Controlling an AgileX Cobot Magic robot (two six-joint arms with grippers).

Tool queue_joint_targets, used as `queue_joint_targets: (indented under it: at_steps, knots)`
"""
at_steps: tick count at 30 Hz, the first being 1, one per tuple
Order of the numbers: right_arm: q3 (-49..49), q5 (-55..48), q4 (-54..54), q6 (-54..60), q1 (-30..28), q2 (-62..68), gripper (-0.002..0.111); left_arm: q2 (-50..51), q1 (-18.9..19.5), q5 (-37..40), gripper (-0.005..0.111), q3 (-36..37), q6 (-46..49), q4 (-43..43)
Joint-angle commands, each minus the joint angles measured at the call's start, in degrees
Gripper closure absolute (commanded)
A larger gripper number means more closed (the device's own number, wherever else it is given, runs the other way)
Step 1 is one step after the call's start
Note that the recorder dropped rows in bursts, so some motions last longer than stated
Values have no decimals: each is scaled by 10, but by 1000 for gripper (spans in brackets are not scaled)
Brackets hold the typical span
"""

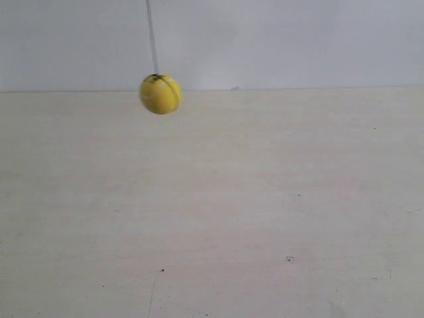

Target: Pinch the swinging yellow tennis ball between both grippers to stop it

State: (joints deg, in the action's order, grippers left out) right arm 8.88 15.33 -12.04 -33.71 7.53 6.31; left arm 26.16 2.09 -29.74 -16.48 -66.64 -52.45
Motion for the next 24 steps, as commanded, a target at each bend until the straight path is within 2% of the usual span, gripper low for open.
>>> queue_joint_targets:
  at_steps: [1,4,8,11,16,20,24]
  knots:
    - [22,27,-131,-64,56,118,108,158,1,-157,102,-49,-31,-141]
    - [22,64,-134,-49,78,186,108,230,1,-174,102,-55,-17,-148]
    - [22,136,-134,-15,84,316,108,342,0,-226,102,-56,57,-134]
    - [22,188,-135,-5,84,379,108,384,-1,-250,102,-56,105,-119]
    - [23,292,-174,15,84,486,108,432,-40,-250,102,-56,185,-98]
    - [34,317,-200,29,84,554,108,458,-66,-229,102,-56,255,-70]
    - [39,340,-204,56,84,595,108,467,-73,-201,102,-56,315,-18]
